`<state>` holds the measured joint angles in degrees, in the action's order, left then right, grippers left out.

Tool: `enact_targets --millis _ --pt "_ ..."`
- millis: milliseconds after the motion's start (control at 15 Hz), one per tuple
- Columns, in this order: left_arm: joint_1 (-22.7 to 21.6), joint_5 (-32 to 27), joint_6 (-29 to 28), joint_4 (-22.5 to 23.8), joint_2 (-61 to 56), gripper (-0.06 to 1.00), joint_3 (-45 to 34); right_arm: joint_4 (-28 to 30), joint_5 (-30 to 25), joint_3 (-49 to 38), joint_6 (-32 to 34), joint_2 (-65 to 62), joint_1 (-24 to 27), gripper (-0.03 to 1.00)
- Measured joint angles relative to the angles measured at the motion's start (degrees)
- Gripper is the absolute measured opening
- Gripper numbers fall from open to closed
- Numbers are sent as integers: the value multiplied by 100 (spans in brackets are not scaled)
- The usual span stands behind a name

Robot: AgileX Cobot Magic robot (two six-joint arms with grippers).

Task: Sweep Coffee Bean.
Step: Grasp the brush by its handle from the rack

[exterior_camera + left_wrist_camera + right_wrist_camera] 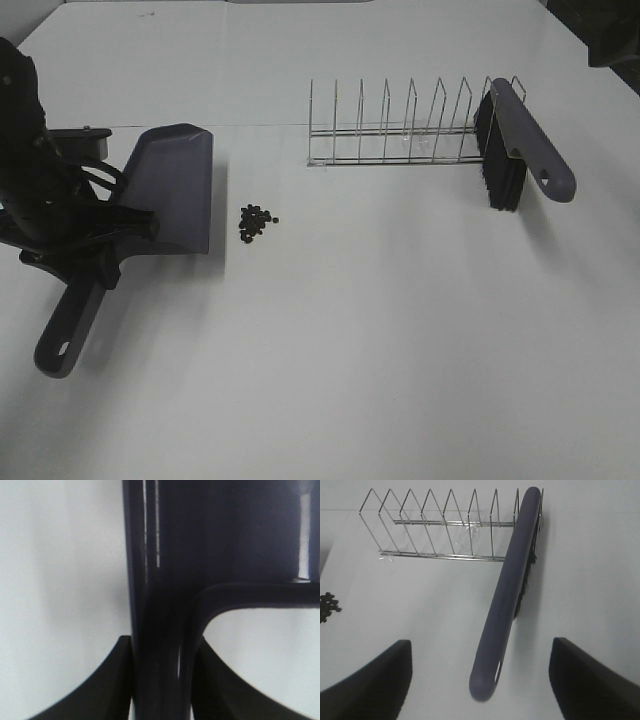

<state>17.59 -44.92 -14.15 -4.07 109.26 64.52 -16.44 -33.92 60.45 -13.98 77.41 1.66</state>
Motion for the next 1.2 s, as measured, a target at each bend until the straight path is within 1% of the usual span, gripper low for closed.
enact_targets --millis 133,200,267,333,400,533,733,800,933,1200 --pt "0 0 6 0 0 26 0 23 -212 842 -52 808 0 63" --pt "0 0 6 0 0 26 0 86 -430 1312 -63 1215 0 63" --pt "0 0 6 0 0 26 0 212 -1003 2412 -57 2108 6 63" --pt "0 6 6 0 0 26 0 241 -1163 2681 -40 2326 6 63" --pt "0 6 6 0 0 26 0 309 -1432 3163 23 2716 6 63" --pt "0 6 6 0 0 26 0 476 -1931 4120 321 3489 6 63" --pt "0 6 6 -6 0 26 0 831 -2498 5386 739 4481 6 63" --pt "0 6 6 -11 0 26 0 917 -2653 5793 768 4767 6 63" --pt "0 6 6 -17 0 26 0 940 -2853 6377 785 5243 6 63" --pt "0 6 6 -17 0 26 0 951 -3008 6933 785 5896 6 60"
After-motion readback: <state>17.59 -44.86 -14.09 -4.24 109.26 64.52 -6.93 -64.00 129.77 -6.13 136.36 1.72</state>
